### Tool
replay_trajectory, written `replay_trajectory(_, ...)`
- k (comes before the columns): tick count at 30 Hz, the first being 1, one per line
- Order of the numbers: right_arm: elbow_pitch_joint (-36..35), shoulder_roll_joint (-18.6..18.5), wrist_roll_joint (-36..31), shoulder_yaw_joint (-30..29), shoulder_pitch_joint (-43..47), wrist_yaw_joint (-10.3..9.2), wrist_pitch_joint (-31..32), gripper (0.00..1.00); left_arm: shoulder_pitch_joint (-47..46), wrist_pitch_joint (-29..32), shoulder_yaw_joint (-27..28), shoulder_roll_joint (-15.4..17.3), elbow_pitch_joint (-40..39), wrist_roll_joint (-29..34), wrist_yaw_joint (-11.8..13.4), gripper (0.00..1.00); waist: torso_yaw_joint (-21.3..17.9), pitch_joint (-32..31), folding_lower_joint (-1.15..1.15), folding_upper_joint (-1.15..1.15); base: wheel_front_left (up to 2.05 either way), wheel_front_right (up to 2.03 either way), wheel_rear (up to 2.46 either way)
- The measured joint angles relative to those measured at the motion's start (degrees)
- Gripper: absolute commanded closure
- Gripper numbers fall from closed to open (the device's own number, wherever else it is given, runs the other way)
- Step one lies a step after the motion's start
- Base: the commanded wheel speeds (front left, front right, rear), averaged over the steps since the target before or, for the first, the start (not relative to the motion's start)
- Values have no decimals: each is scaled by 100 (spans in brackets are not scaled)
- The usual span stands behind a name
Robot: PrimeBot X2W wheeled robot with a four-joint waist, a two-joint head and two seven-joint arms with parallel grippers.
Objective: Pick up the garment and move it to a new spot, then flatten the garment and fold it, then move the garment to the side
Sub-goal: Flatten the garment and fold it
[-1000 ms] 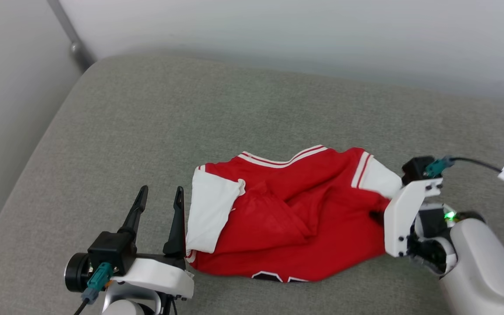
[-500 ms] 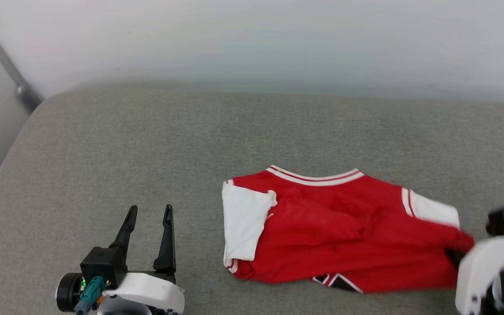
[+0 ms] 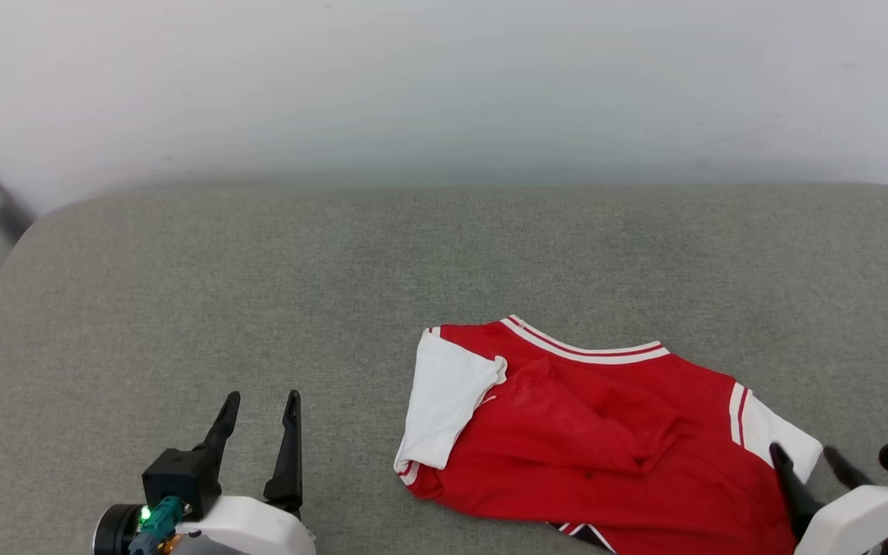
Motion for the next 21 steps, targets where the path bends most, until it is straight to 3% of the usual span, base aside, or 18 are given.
replay_trajectory(5,-568,52,-312,26,12,0,-838,0,44,204,-83,59,52,-27,-26,0,-54,-111,0,0,0,0,0)
replay_trajectory(10,-1076,159,-530,275,146,0,-1214,0,-185,533,-269,96,161,-25,-169,0,-118,-164,0,0,0,0,0)
replay_trajectory(14,-1449,267,-667,486,319,0,-1249,0,-544,987,-523,147,344,-35,-450,0,-236,-173,0,0,0,0,0)
replay_trajectory(21,-1883,364,-755,792,455,0,-1092,0,-1410,2476,-1173,252,798,-146,-1258,0,-512,-83,0,0,0,0,0)
